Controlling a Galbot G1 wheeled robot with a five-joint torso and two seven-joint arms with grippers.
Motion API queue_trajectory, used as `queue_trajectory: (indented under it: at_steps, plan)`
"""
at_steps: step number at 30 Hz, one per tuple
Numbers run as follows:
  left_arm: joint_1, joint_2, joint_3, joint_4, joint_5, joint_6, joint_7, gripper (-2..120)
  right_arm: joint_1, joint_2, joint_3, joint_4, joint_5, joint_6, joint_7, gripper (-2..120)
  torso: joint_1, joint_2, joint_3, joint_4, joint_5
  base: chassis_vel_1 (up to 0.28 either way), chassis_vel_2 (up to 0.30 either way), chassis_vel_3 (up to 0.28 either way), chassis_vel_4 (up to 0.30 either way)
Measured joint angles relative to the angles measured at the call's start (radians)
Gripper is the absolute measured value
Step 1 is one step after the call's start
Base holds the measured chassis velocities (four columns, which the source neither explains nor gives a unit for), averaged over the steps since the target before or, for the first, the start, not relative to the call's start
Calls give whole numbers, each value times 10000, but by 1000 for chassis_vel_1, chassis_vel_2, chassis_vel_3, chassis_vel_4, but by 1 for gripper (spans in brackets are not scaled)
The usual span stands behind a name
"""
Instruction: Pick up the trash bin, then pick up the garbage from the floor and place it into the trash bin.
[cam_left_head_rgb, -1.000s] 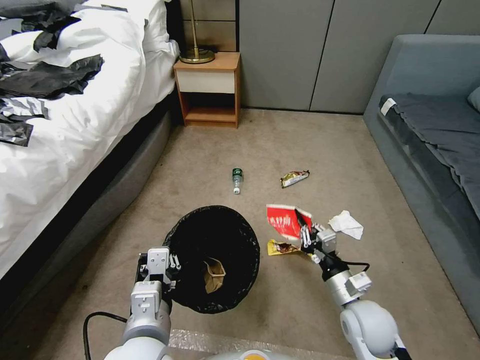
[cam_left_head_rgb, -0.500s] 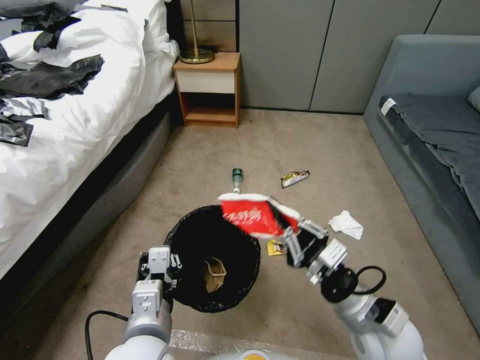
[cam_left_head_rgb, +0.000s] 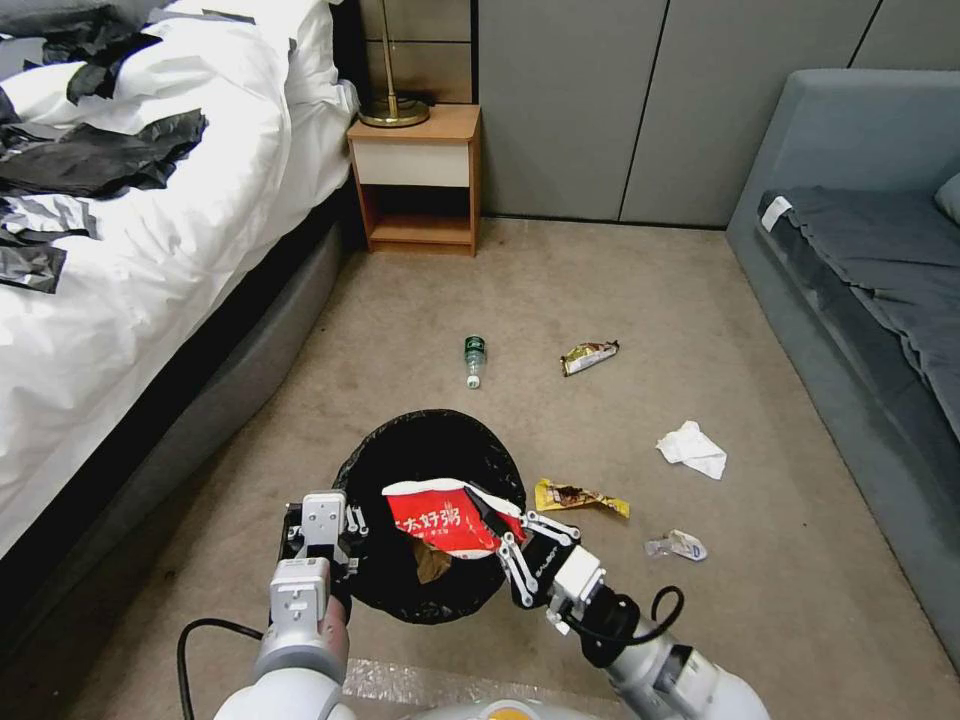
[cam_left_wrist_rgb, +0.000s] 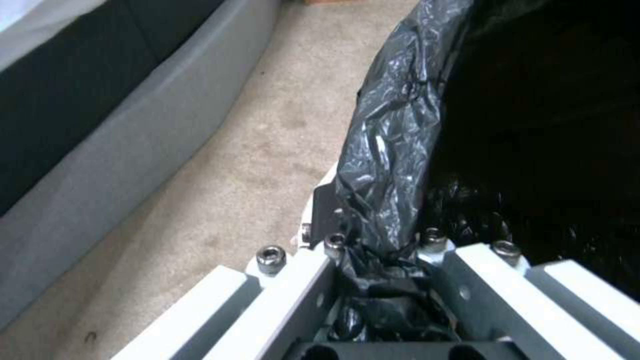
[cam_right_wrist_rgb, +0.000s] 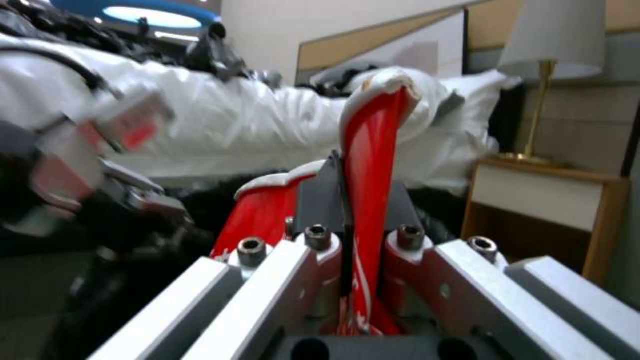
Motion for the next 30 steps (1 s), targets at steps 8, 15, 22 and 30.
queue_trajectory:
  at_steps: [8,15,22,30]
  plan:
    - [24,-26,279,26,24,53,0,1,801,128,-505,-1114,-589,-514,727,22,0,-1,0,0,0,0,0,0,0]
    - [161,-9,305,-51,54,61,-9,1,956,162,-589,-1323,-717,-559,817,50,0,0,0,0,-1,0,0,0,0]
    - [172,28,279,-62,54,57,-16,1,837,124,-574,-1232,-772,-521,838,75,0,-1,0,-1,-1,0,0,0,0]
    - [118,57,192,32,50,42,-17,0,588,12,-570,-522,-866,-435,1103,98,0,0,1,-1,0,0,0,0,0]
